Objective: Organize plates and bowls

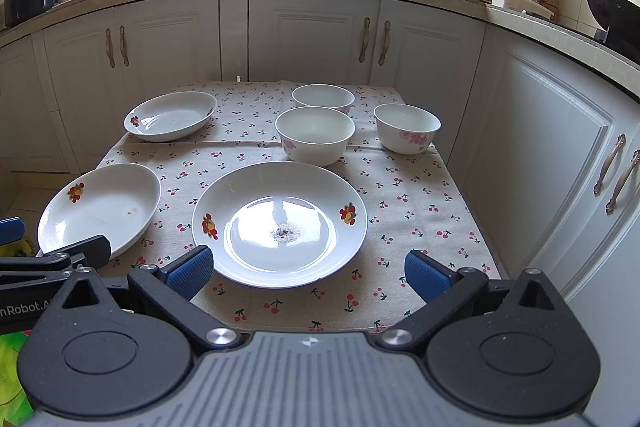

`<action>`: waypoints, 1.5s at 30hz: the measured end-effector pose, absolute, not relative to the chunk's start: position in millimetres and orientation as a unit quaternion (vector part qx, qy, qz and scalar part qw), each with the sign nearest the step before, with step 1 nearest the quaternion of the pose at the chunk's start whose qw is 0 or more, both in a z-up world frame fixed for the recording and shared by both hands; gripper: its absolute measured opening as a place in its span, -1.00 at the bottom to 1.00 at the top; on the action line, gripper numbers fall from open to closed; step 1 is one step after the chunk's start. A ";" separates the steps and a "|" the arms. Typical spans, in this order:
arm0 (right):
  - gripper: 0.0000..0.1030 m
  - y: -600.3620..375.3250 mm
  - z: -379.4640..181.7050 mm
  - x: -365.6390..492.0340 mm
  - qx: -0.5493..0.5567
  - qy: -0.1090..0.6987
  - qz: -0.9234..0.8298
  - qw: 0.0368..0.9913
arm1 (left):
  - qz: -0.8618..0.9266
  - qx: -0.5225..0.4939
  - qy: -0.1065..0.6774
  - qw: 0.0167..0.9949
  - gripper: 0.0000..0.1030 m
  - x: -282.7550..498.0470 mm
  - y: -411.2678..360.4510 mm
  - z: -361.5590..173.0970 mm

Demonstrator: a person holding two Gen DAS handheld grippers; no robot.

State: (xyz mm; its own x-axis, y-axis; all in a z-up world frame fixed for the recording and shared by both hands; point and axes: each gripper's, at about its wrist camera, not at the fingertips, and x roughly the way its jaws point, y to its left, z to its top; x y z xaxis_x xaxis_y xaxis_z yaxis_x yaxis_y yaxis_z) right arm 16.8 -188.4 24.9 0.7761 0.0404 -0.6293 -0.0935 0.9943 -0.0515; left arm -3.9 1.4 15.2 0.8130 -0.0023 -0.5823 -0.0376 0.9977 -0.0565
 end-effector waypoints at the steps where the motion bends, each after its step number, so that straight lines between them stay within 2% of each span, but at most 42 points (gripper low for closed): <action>1: 1.00 -188.2 24.7 16.8 -0.040 0.332 0.035 0.942 | 0.009 -0.032 0.306 0.952 0.98 -4.0 1.2 14.1; 35: 1.00 -183.3 24.7 20.9 -0.054 0.328 0.030 0.943 | 0.005 -0.030 0.301 0.953 0.98 4.1 4.1 13.2; 45: 1.00 -178.2 32.9 34.6 -0.061 0.302 0.066 0.949 | -0.008 -0.023 0.287 0.958 0.98 13.9 11.5 9.9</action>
State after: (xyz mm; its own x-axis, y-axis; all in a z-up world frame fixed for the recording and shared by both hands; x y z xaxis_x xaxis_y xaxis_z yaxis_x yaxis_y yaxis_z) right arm 34.6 -178.2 32.9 0.8084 0.0878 -0.5821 -0.1618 0.9839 -0.0763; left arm 13.9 11.5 9.9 0.8353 -0.0294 -0.5491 0.0028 0.9988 -0.0492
